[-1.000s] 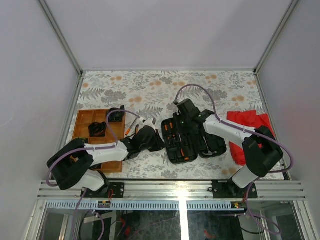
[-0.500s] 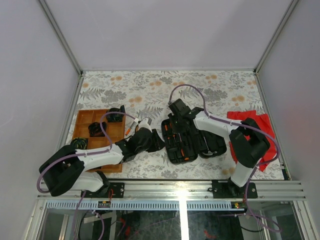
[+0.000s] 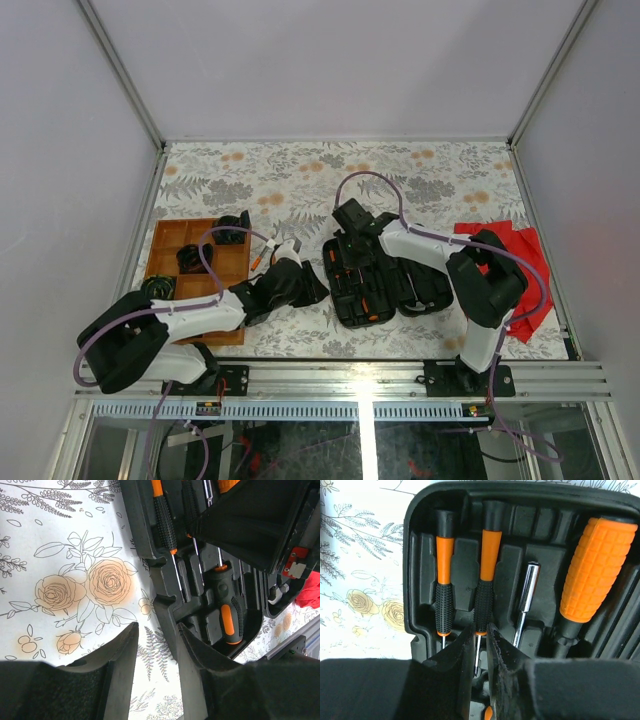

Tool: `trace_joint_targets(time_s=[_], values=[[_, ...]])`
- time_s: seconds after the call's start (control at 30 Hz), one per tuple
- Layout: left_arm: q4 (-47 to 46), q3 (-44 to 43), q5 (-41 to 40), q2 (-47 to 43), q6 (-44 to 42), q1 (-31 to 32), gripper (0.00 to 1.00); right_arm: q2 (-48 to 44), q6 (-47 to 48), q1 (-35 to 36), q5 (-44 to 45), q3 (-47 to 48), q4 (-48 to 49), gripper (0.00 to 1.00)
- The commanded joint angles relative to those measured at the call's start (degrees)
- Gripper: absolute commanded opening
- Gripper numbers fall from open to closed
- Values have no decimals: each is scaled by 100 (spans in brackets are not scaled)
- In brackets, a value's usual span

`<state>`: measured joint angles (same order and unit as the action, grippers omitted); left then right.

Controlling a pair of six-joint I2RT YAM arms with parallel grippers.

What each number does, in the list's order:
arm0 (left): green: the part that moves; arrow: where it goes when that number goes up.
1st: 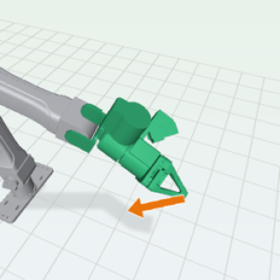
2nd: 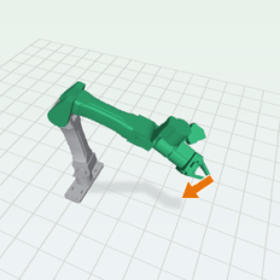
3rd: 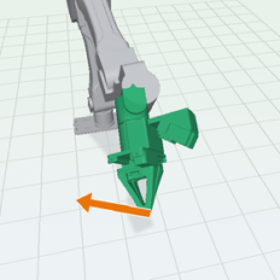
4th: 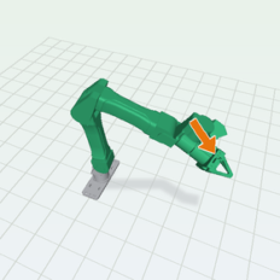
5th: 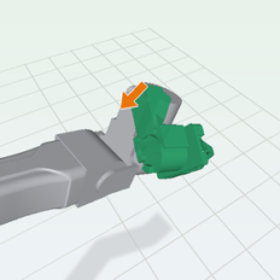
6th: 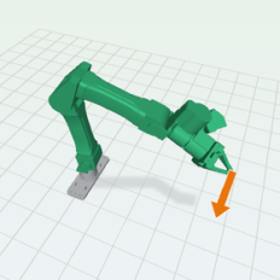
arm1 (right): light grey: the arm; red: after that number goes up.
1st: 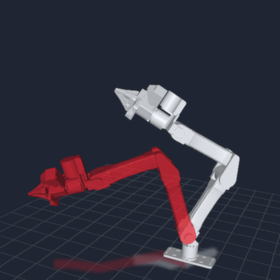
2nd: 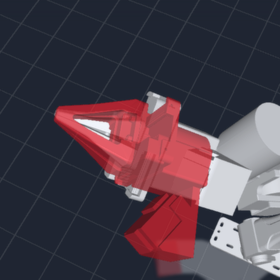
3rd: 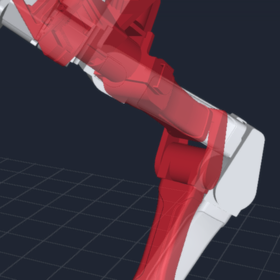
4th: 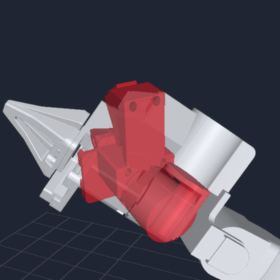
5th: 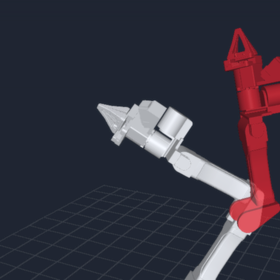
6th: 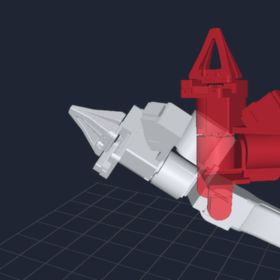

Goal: Sort the tools into containers
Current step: Adjust the screwdriver in the storage box.

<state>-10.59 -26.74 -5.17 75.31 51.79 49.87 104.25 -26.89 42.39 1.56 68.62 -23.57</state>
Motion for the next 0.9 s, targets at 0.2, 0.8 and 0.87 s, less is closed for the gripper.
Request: trace_joint_targets(time_s=[0.2, 0.8, 0.87], values=[[-104, 114, -208, -253, 6, 10, 34, 347, 166, 78, 271, 419, -363, 14], [-208, 235, -166, -265, -73, -109, 33, 2034, 249, 206, 190, 285, -1163, 0], [-257, 255, -79, -231, -80, -148, 32, 2247, 210, 229, 165, 162, -1073, 0]])
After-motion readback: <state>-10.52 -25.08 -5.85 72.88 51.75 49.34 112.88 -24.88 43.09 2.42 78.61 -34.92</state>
